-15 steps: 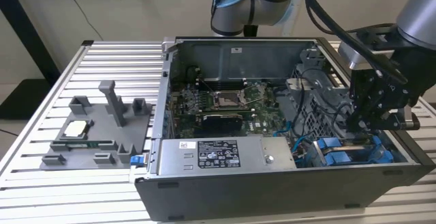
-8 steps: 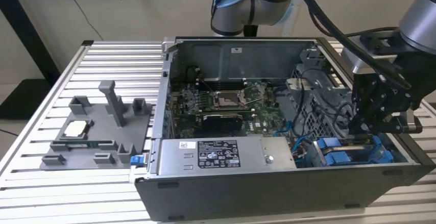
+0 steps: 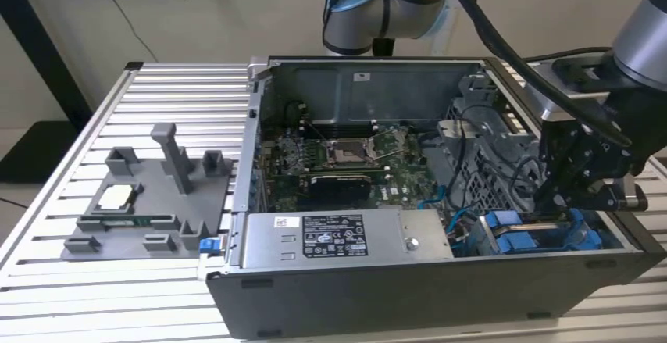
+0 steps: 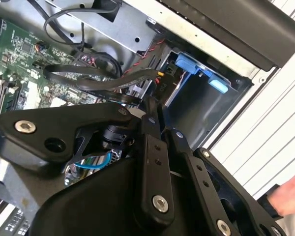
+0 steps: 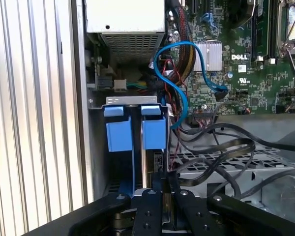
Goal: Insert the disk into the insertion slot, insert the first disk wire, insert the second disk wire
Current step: 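Insert the second disk wire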
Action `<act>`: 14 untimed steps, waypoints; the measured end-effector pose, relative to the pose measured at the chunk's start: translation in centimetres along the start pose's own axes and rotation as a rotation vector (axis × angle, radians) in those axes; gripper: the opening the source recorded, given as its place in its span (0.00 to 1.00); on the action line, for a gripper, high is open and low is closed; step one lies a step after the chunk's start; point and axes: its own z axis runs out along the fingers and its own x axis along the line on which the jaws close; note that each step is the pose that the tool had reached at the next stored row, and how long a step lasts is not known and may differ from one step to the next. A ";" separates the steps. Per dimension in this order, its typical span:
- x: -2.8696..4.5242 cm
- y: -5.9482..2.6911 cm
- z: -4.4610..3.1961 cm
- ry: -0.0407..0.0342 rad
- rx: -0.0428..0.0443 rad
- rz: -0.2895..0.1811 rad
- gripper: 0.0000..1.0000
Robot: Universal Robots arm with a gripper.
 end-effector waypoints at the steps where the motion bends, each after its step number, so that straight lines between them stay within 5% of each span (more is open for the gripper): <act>1: 0.01 0.00 0.07 0.0000 0.0001 0.000 0.16; 14: 0.04 0.04 0.58 -0.0031 0.0039 0.000 0.16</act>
